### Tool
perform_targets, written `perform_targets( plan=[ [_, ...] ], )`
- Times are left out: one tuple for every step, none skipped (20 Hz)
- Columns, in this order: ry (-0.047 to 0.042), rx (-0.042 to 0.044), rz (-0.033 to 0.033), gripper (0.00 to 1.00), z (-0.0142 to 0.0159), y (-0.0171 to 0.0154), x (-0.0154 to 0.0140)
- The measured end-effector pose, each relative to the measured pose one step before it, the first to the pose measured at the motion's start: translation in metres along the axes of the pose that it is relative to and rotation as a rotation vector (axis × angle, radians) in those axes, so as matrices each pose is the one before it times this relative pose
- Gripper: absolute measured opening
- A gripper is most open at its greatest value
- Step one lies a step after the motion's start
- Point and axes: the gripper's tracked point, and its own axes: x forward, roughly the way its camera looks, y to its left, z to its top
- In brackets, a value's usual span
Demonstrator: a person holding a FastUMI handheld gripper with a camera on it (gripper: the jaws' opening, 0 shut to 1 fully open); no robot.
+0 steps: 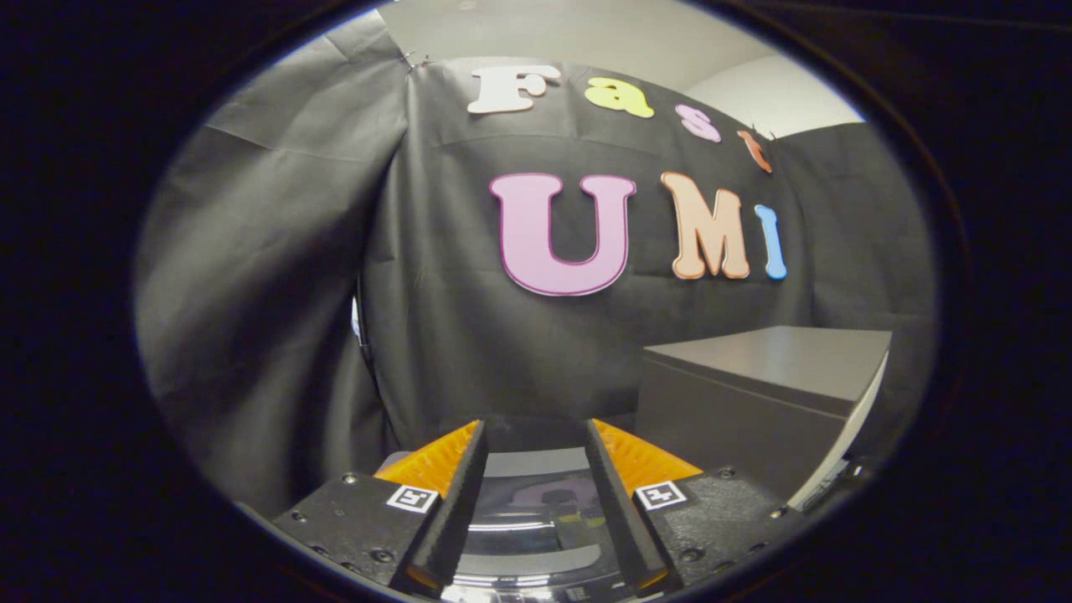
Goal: Put the clothes into the washing machine and then close the washing machine lid.
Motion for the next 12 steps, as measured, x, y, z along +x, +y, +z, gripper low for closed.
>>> perform_targets(
  plan=[
    [-0.00469, 0.00461, -0.00076, 0.71, 0.0007, -0.0116, -0.0062],
    [-0.00742, 0.00425, -0.00883, 0.71, 0.00208, -0.01285, -0.00713],
    [-0.01842, -0.00104, -0.01169, 0.7, 0.00429, -0.01391, -0.00776],
    [-0.02542, -0.00206, -0.01051, 0.7, 0.0048, -0.01494, -0.00773],
    [-0.01712, 0.00139, -0.0089, 0.7, 0.00191, -0.01391, -0.00605],
    [-0.00345, 0.00147, -0.01353, 0.7, -0.00186, -0.01675, -0.00574],
    [0.00383, 0.00091, -0.02188, 0.7, -0.00576, -0.02089, -0.00576],
    [0.00479, -0.00137, -0.01974, 0.7, -0.00486, -0.01906, -0.00509],
    [0.00466, -0.00166, -0.01514, 0.7, -0.0057, -0.01819, -0.00416],
    [0.00429, -0.00092, -0.01244, 0.7, -0.00625, -0.01737, -0.00289],
    [0.01141, -0.00296, -0.00832, 0.7, -0.00885, -0.0176, -0.00347],
    [0.01429, -0.003, -0.01107, 0.7, -0.00895, -0.01787, -0.00286]
  ],
)
